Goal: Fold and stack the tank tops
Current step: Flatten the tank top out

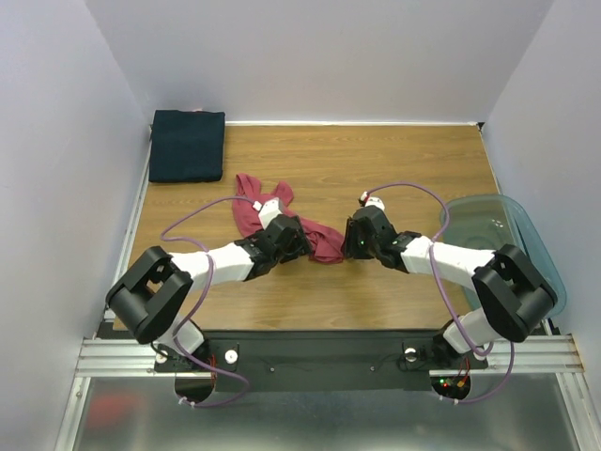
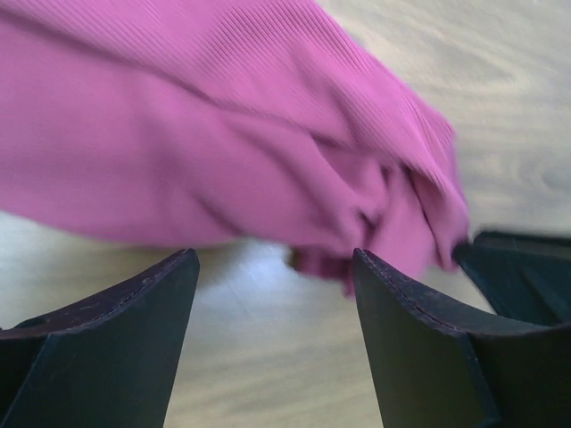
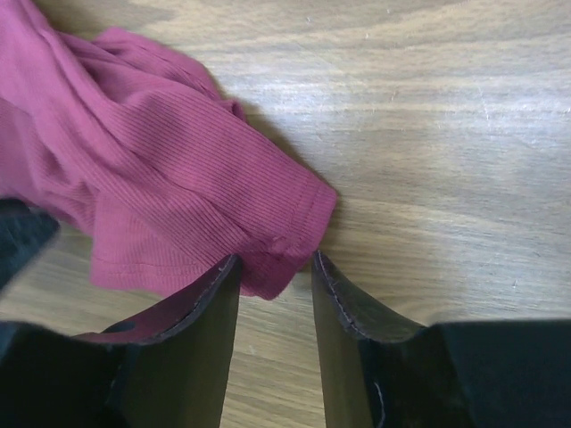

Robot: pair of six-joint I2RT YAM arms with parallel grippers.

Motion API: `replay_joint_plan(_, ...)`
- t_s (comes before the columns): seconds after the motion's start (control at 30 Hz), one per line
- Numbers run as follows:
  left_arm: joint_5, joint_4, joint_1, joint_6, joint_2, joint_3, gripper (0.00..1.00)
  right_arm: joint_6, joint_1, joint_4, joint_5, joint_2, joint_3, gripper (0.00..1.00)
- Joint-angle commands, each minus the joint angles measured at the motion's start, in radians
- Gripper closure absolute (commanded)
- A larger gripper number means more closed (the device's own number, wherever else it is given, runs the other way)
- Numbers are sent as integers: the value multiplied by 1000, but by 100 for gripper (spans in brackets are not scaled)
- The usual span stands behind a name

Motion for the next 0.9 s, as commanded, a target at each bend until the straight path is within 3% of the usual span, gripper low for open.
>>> replay_joint_plan(0.0,-31,35,46,23,32,55,21,0,3,54,-1,9,24,57)
replay_joint_plan(0.13,-28,36,68,43,61,71,26,-4,3,56,13,10,27,60)
replay_joint_plan(0.3,-26,36,91,52,107,87,37,-3,3,57,13,58,47,73)
replay_joint_plan(0.43,-26,42,108,56,119,87,51,0,3,57,24,67,48,86)
replay_joint_plan(0.57,-28,42,146,66,118,75,78,-4,3,53,51,10,27,99)
replay_joint_plan(0.63,-28,42,174,69,110,68,89,-10,5,41,73,-46,10,99)
replay_joint_plan(0.67,-29,42,181,70,105,66,100,-12,3,33,82,-63,5,99)
replay_joint_plan(0.73,-31,39,192,78,101,66,100,-18,3,8,93,-100,2,99)
replay_joint_plan(0.83,-35,36,197,93,99,71,100,-76,3,7,41,-139,19,85)
replay_joint_plan(0.87,-35,36,198,95,101,74,100,-93,5,7,22,-128,28,76)
